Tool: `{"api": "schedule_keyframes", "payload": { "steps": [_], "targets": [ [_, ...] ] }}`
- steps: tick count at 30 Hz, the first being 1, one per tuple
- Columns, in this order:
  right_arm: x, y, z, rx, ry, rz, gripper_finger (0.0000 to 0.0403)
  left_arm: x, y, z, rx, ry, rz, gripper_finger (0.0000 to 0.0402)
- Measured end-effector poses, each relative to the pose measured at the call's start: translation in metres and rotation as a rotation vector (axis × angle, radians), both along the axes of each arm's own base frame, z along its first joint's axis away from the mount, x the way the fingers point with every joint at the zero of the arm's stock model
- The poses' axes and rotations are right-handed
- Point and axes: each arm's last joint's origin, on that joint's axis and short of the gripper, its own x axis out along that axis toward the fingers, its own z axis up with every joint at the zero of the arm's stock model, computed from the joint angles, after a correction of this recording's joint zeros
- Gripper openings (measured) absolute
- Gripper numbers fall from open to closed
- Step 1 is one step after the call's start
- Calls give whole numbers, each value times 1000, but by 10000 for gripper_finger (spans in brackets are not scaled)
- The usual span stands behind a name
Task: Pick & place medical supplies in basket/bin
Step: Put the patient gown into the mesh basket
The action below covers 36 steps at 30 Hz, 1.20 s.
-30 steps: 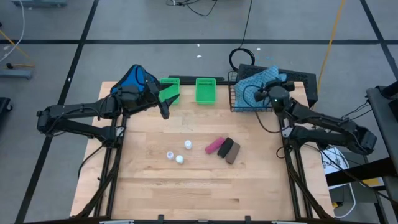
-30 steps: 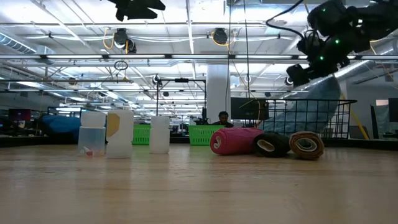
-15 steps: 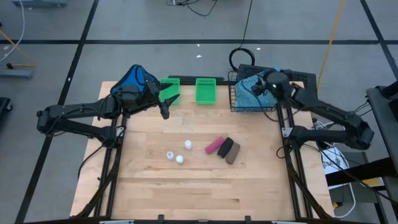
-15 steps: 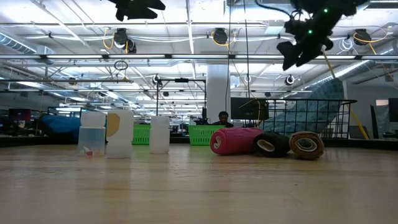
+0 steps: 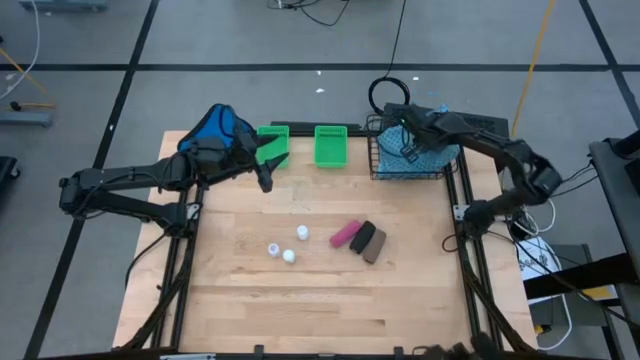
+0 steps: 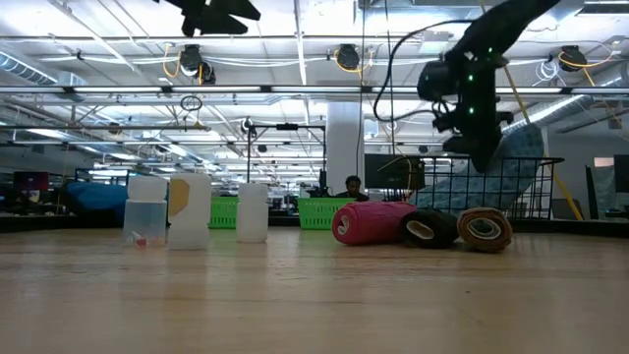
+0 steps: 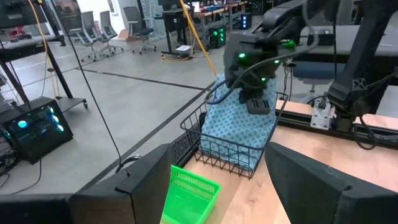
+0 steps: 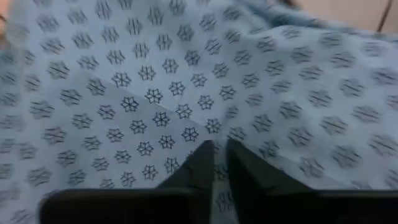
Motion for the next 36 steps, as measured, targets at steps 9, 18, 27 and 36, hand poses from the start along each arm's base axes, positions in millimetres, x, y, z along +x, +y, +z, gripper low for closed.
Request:
{"api": "schedule_keyframes", "payload": {
  "steps": [9, 18, 27, 36],
  "targets": [
    [-7, -28, -35, 143, -83, -5, 8, 0, 0, -1, -6, 14, -1, 269],
    [-20, -31, -61, 164, -174, 21, 1, 0, 0, -1, -5, 12, -1, 269],
    [-42, -34, -71, 199, -150, -27, 1, 0, 0, -1, -6, 11, -1, 269],
    [-47, -29, -44, 85, -207, -11, 4, 0, 0, -1, -29, -1, 3, 269]
  ]
}}
